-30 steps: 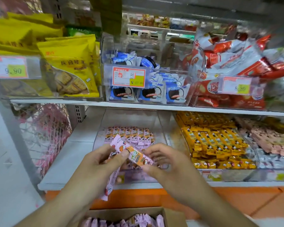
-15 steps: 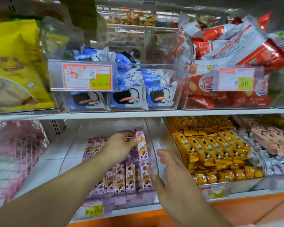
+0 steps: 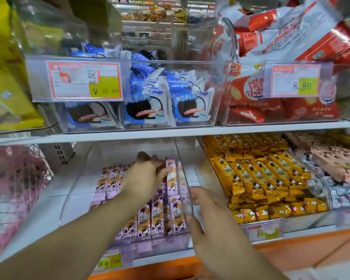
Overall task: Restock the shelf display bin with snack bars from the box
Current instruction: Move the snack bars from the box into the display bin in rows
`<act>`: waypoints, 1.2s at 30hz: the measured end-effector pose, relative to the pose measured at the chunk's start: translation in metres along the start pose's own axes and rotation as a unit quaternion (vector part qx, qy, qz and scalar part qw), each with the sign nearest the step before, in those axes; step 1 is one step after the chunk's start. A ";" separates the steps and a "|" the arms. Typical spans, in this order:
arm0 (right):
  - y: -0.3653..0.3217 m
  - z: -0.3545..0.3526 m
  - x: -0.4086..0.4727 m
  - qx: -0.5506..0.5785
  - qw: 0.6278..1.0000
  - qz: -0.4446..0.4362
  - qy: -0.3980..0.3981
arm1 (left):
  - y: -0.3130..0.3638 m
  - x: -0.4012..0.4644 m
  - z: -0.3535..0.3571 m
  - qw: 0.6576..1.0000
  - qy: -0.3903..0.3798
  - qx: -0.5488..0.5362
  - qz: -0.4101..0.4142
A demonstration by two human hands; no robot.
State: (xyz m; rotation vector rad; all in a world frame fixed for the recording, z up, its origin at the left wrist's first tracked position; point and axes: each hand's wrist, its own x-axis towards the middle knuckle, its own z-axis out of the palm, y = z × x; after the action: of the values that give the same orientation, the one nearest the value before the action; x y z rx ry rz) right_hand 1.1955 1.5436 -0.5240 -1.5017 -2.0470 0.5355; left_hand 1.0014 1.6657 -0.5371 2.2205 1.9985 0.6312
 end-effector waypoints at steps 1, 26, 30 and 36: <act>0.000 -0.001 0.000 0.000 1.000 -0.002 0.000 | 0.001 -0.003 -0.003 1.000 0.004 -0.008 0.001; 0.001 0.001 0.002 -0.005 1.000 -0.019 0.002 | -0.015 0.000 0.000 0.992 -0.072 0.051 0.094; 0.000 0.002 0.001 -0.006 1.000 -0.018 0.007 | -0.019 0.002 -0.005 0.987 -0.101 0.080 0.097; 0.000 0.000 0.001 -0.003 1.000 -0.004 -0.003 | -0.008 0.006 -0.002 0.983 -0.116 0.122 0.070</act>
State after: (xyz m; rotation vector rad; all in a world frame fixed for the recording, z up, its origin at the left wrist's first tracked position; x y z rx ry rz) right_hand 1.1949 1.5441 -0.5241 -1.4965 -2.0605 0.5314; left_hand 0.9936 1.6723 -0.5365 2.4565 1.9032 0.1316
